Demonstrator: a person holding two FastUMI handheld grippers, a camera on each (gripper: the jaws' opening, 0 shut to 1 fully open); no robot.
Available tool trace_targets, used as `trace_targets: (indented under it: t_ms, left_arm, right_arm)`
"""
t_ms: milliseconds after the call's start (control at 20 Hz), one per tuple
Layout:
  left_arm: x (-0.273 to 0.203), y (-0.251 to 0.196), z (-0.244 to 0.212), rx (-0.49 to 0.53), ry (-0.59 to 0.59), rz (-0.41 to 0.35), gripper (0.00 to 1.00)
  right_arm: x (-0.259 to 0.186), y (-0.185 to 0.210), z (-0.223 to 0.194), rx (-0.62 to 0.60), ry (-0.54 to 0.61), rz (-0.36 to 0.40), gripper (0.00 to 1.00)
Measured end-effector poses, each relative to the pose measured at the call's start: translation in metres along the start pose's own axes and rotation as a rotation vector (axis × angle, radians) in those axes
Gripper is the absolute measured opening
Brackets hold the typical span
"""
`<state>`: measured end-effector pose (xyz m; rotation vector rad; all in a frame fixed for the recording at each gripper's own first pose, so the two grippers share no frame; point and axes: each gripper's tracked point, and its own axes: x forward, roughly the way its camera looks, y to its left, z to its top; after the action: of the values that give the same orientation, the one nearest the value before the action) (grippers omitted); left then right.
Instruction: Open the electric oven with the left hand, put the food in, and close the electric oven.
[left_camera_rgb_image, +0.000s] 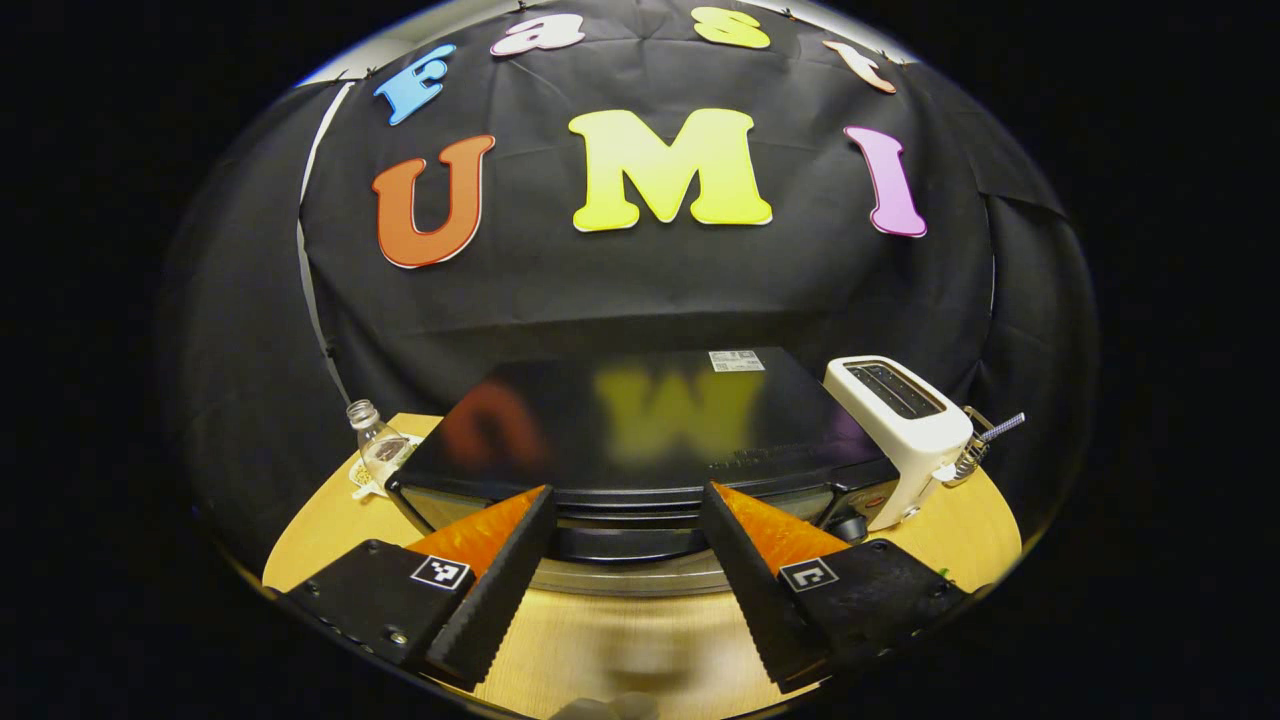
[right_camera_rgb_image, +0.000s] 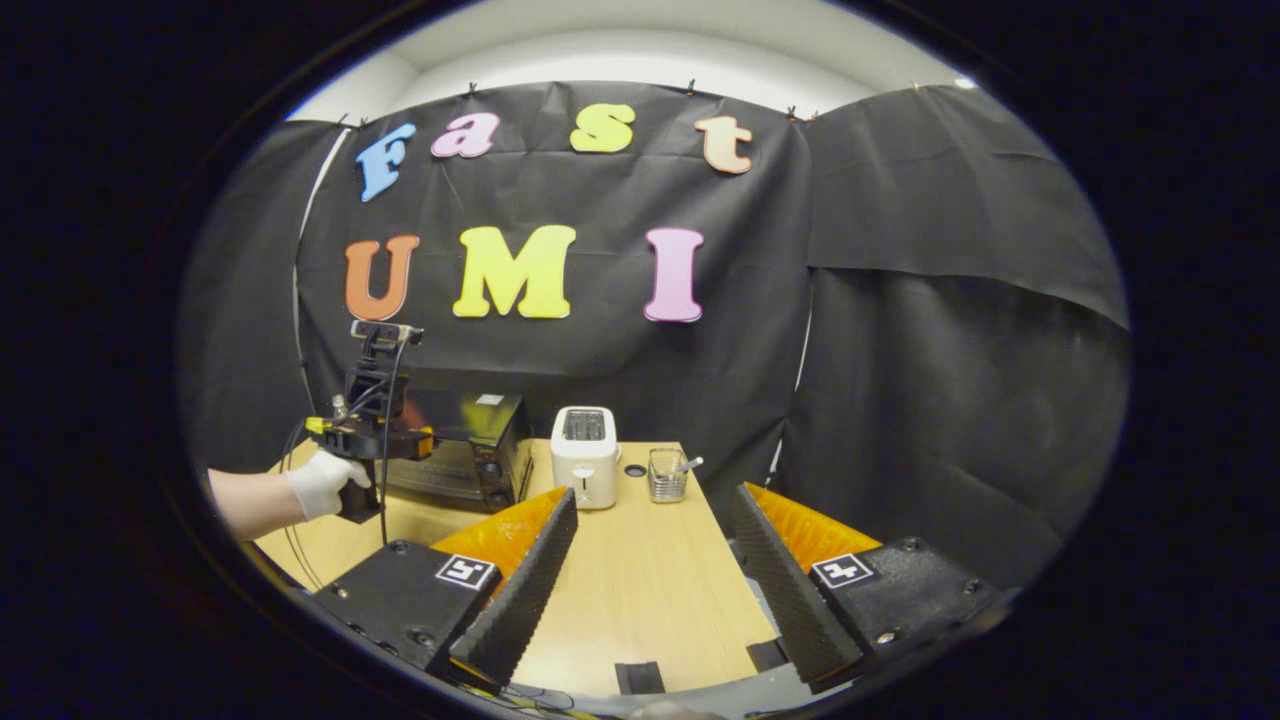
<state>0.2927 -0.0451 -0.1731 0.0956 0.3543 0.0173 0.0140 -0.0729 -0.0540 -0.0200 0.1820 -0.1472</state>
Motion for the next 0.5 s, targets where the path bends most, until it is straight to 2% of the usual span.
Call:
trace_targets:
  t_ms: [200, 250, 300, 500]
  left_arm:
    - [-0.021, 0.0, -0.013, 0.008, 0.0, -0.005, 0.97]
    - [-0.026, 0.0, -0.018, 0.012, 0.004, -0.008, 0.97]
    - [-0.032, -0.001, -0.024, 0.013, 0.008, -0.014, 0.97]
    - [-0.059, -0.003, -0.058, 0.005, 0.051, -0.046, 0.96]
  right_arm:
    - [-0.006, 0.0, -0.006, 0.009, 0.009, 0.011, 0.92]
    - [-0.007, 0.001, -0.007, 0.012, 0.011, 0.013, 1.0]
    - [-0.007, 0.0, -0.01, 0.013, 0.012, 0.015, 0.91]
    - [-0.013, 0.004, -0.017, 0.013, 0.018, 0.04, 0.91]
